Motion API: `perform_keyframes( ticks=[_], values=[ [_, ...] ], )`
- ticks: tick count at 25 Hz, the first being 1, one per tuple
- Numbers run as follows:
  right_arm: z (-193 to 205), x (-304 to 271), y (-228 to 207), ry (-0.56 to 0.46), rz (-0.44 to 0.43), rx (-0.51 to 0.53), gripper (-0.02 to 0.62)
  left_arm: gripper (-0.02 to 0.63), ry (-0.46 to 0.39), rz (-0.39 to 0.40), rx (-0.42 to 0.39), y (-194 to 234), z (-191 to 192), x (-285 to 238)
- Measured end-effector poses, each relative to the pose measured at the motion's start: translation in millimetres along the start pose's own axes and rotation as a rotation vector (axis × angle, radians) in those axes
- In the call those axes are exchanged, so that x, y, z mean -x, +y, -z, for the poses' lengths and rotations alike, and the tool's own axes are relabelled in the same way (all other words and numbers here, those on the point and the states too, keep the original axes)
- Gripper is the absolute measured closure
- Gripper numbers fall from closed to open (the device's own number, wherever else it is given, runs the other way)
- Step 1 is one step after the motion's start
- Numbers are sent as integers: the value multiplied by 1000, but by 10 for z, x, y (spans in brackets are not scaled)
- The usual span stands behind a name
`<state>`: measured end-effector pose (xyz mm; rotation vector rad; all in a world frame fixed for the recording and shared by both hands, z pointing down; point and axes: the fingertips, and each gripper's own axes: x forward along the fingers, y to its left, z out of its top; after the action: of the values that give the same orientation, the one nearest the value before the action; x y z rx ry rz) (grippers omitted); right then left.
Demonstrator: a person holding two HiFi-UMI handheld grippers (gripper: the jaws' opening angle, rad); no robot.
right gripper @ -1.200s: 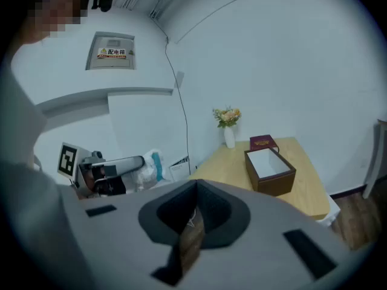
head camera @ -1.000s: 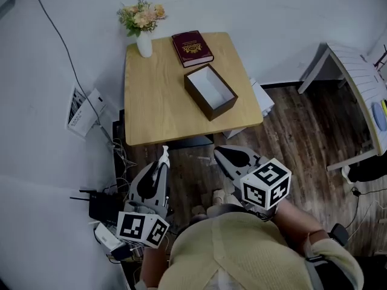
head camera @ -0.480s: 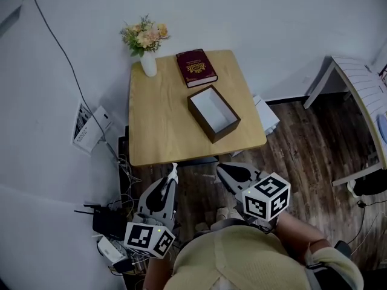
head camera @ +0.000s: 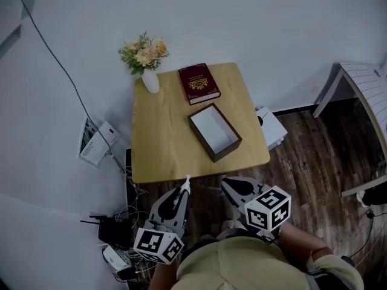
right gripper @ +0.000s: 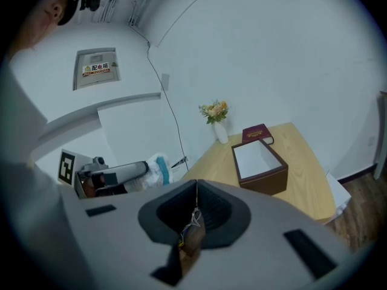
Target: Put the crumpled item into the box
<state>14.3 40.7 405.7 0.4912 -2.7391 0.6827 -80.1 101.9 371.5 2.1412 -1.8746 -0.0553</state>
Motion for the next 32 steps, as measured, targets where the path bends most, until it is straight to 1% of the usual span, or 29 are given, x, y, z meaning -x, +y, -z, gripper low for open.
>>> perform_keyframes(
  ticks=[7,12,15,23,32],
  values=[
    [-19,71,-182,-17,11,-4,566,535,42,41,-21,-130,85,-257],
    [-77,132,-352,-35,49,-13,566,535,58,76,-64,-174,48,-468],
    [-126,146,-434,-50,75,-23,566,535,64,105,-68,-152,-7,-616],
    [-345,-8,-726,-85,163,-61,566,535,74,238,-104,-86,-224,-1166],
    [-634,-359,-942,-101,248,-90,566,535,121,384,-100,126,-333,-1687]
  ],
)
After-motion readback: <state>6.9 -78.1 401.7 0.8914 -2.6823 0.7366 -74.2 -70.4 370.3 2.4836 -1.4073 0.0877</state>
